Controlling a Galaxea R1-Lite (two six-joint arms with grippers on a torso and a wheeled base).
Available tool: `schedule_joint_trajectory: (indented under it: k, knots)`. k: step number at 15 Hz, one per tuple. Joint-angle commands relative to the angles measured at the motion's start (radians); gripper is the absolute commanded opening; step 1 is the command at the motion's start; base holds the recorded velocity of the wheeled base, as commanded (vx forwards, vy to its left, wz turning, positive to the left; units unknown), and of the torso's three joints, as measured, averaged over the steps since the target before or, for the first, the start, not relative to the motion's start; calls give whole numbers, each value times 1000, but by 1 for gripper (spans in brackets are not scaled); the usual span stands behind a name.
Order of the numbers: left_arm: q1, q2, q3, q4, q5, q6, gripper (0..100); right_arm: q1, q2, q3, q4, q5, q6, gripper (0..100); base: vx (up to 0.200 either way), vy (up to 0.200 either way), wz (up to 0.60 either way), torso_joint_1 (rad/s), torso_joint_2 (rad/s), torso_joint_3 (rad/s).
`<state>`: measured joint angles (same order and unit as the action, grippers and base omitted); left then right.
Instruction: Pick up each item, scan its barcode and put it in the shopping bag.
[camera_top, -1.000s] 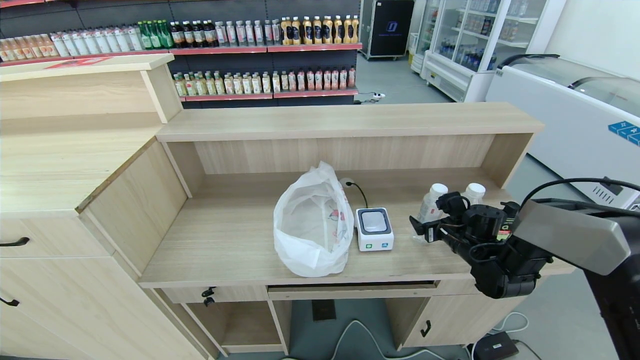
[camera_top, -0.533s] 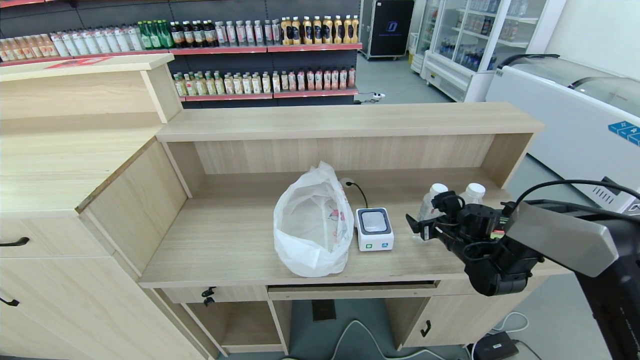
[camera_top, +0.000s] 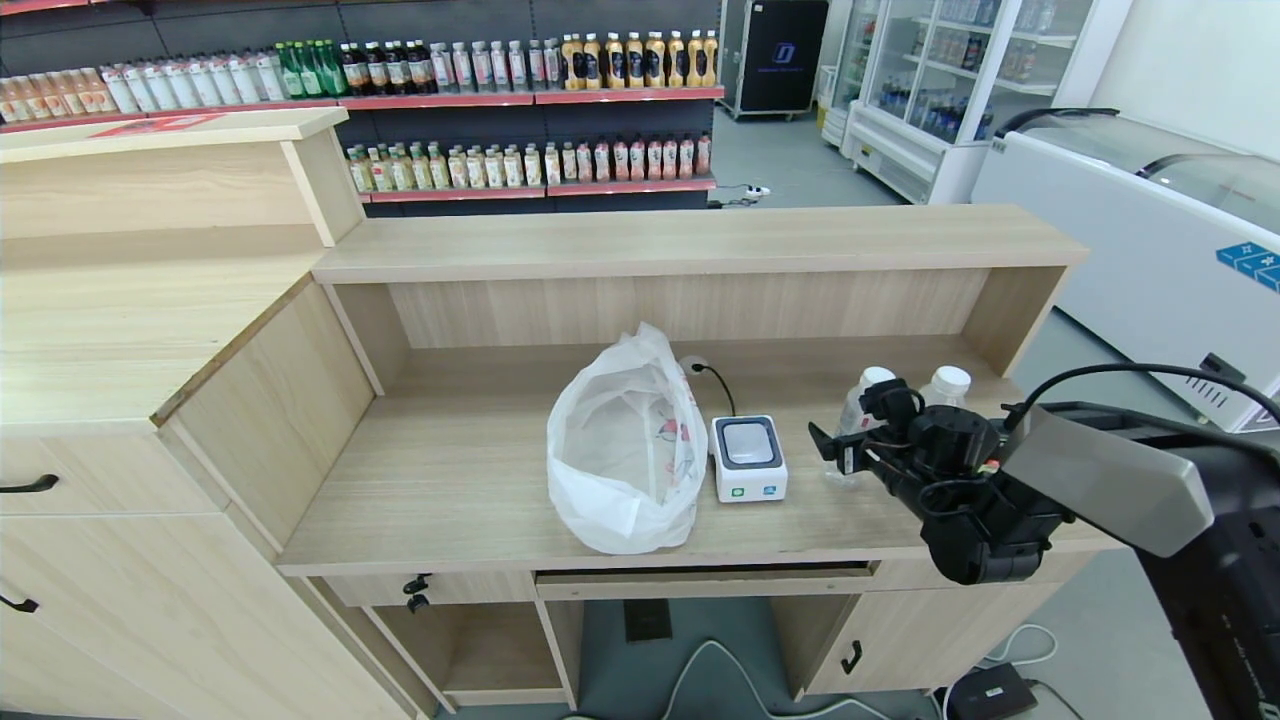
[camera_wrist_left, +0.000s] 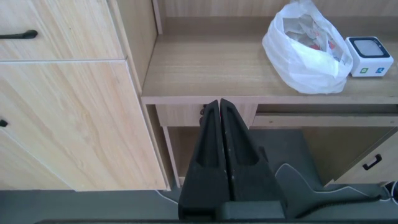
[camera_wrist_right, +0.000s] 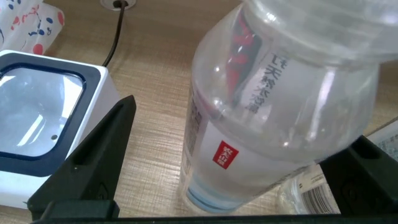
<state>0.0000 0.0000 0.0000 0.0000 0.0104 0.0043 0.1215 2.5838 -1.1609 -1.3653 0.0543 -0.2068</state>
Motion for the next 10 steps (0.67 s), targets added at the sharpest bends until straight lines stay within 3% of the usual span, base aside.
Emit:
schedule_joint_trajectory:
  k: [1, 10]
  knots:
    - [0, 0, 0, 0, 0, 0, 0, 1, 12, -3, 0, 1, 0, 100, 0, 0, 0, 0, 0, 0]
    - [0, 0, 0, 0, 0, 0, 0, -2, 44, -112, 65, 24, 0, 100, 0, 0, 0, 0, 0, 0]
